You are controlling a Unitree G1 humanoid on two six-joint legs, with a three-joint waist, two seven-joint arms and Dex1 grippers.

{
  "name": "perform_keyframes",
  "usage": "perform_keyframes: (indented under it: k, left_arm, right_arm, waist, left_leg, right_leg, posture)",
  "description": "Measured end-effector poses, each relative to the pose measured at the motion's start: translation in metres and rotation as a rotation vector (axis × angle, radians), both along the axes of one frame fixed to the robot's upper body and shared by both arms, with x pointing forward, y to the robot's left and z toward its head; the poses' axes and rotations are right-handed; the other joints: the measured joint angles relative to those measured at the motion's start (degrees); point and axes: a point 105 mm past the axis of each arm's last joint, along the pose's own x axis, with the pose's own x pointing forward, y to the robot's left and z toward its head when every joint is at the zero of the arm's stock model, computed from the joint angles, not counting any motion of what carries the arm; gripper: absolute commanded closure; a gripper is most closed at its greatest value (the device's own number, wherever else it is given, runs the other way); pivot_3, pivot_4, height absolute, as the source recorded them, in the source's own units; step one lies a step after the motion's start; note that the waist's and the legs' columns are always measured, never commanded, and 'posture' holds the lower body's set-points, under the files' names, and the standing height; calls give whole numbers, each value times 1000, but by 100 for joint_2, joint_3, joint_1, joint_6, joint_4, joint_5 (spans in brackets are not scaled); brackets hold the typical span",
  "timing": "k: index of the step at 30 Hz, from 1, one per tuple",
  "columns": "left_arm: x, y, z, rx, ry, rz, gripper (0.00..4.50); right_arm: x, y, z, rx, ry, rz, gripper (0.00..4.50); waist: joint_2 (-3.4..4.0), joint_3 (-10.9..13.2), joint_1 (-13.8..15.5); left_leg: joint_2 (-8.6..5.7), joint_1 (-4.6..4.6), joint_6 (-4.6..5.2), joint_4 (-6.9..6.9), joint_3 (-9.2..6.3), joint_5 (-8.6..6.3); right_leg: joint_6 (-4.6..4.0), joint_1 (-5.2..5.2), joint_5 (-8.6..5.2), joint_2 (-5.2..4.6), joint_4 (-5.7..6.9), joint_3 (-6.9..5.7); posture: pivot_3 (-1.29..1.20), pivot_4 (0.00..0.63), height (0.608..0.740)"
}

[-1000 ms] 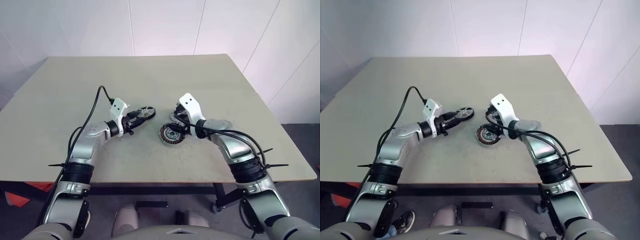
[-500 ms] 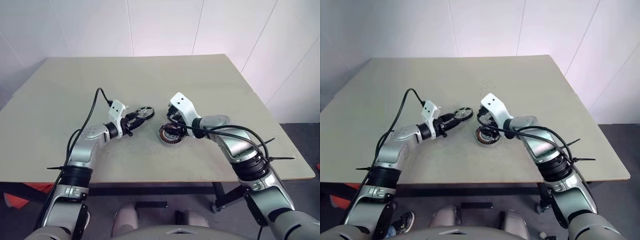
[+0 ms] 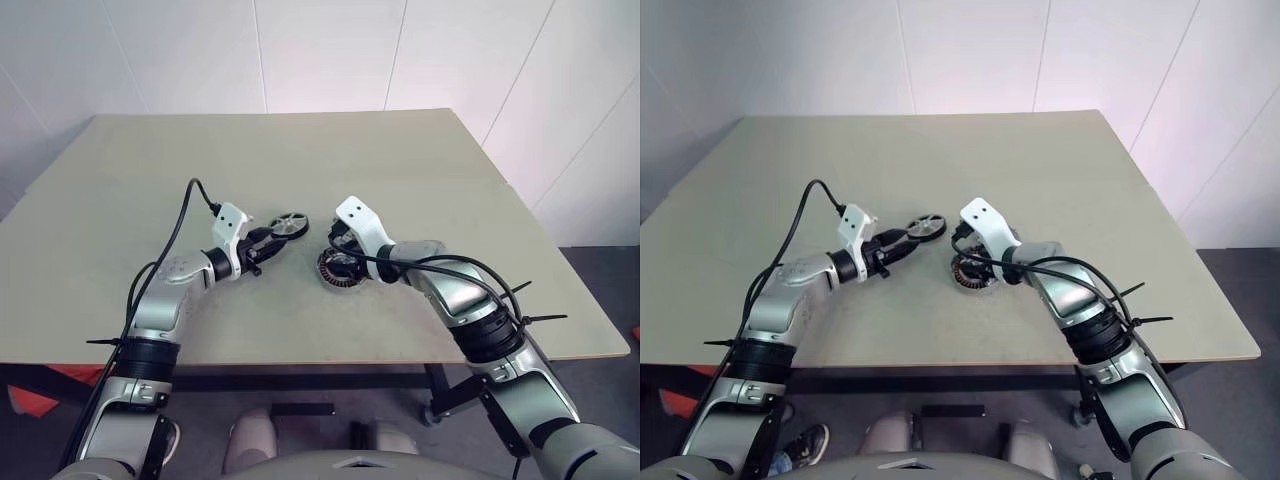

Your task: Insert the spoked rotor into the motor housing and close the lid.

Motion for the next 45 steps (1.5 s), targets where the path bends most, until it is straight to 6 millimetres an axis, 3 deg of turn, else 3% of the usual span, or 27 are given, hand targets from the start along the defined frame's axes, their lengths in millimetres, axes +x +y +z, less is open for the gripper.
perform_keyframes:
  k: [6, 20, 24, 33, 45]
  left_arm:
    - [-3, 2, -3, 6, 9, 9, 2323]
    - [-3, 4, -3, 13, 10, 13, 2323]
    - [-3, 4, -3, 16, 10, 13, 2323]
    - [-3, 7, -4, 26, 9, 13, 2323]
    - [-2, 7, -4, 31, 7, 15, 2323]
  right_arm:
    - [0, 1, 0, 3, -2, 0, 3932]
    - [2, 2, 0, 5, -2, 2, 3932]
    - [3, 2, -1, 5, -4, 1, 3107]
    - [1, 7, -4, 7, 9, 21, 32]
    - [4, 9, -4, 22, 8, 2, 32]
  waist:
    - [0, 0, 13]
    - [-2, -1, 0]
    - [-2, -1, 0]
    - [-2, -1, 0]
    - [-4, -2, -10]
  left_leg:
    - [-2, 0, -3, 0, 0, 2]
    - [0, 11, -22, 1, 0, 14]
    - [0, 11, -23, 1, 0, 14]
    - [0, 10, -23, 1, 0, 14]
    - [15, 23, -43, 1, -2, 27]
  right_leg:
    - [0, 1, 0, 0, 4, 0]
    - [0, 2, -1, 1, 22, 2]
    - [0, 1, 0, 2, 24, 2]
    - [-1, 0, 0, 2, 24, 2]
    - [-4, 1, 2, 17, 34, 3]
  posture:
    - [0, 0, 740]
    - [0, 0, 740]
    - [0, 0, 740]
    - [0, 0, 740]
    - [0, 0, 740]
